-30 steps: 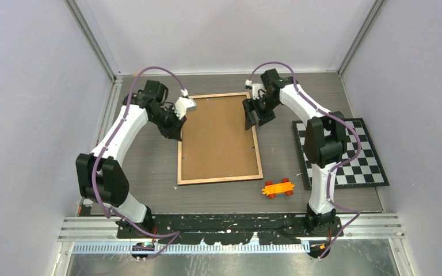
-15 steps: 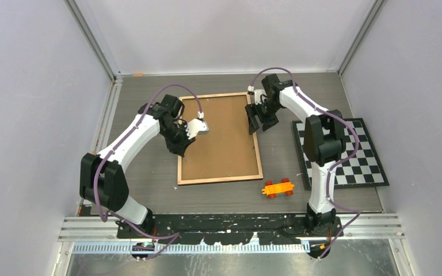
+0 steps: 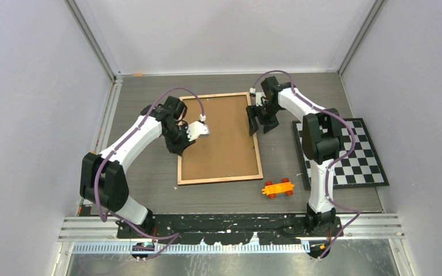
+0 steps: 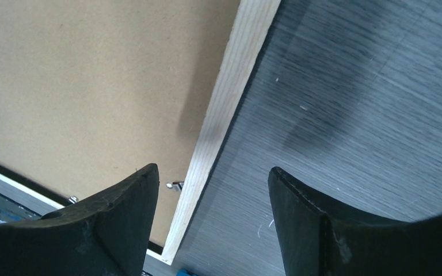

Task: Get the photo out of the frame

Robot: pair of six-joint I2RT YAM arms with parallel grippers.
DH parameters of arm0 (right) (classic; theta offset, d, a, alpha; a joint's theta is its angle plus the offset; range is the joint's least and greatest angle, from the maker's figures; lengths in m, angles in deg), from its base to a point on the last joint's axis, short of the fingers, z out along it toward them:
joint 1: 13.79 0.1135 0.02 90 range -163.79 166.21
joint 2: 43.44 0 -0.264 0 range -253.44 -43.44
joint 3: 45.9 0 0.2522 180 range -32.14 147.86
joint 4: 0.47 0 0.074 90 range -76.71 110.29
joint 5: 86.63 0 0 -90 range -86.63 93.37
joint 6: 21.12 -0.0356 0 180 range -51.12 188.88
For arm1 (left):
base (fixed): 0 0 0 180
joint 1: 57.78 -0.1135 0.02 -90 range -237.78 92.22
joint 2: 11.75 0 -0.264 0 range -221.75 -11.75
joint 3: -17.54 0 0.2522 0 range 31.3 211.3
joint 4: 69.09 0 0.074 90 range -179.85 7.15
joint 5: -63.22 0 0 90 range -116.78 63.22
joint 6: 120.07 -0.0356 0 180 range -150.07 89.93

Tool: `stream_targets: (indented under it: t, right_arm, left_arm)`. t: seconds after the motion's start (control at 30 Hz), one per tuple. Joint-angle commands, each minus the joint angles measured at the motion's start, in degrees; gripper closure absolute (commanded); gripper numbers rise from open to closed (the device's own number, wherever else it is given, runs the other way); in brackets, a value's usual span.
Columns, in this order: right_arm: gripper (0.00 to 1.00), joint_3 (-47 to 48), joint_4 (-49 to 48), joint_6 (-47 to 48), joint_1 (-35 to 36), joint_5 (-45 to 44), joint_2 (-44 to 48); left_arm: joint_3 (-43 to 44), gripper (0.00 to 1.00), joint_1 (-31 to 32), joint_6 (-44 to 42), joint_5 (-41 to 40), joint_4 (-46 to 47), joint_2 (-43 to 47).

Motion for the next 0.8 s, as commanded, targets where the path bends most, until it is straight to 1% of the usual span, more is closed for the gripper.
stream_targets:
  t: [0.0, 0.2, 0.37, 0.57, 0.77]
  right_arm:
    - [0.26, -0.48, -2.64, -3.01, 0.25, -1.06, -0.60]
    - [0.29, 1.13, -3.15, -4.41, 0.27, -0.34, -1.79]
    - [0.34, 2.70, -2.65, -5.13, 0.29, -0.22, -3.52]
    - [0.37, 2.65, -2.67, -5.25, 0.32, -0.81, -4.03]
    - [0.42, 1.90, -2.96, -5.16, 0.30, -0.58, -4.25]
  left_arm:
    - [-0.57, 1.00, 0.57, -1.27, -1.29, 1.96, 0.32]
    - [-1.45, 1.00, 0.72, -1.77, -2.40, 2.56, 0.22]
    - [-2.10, 1.00, 0.70, -1.87, -3.69, 3.36, -0.10]
    - [-2.64, 1.00, 0.79, -1.85, -4.11, 3.88, -0.30]
    - [-3.40, 1.00, 1.59, -0.30, -5.84, 6.88, -0.50]
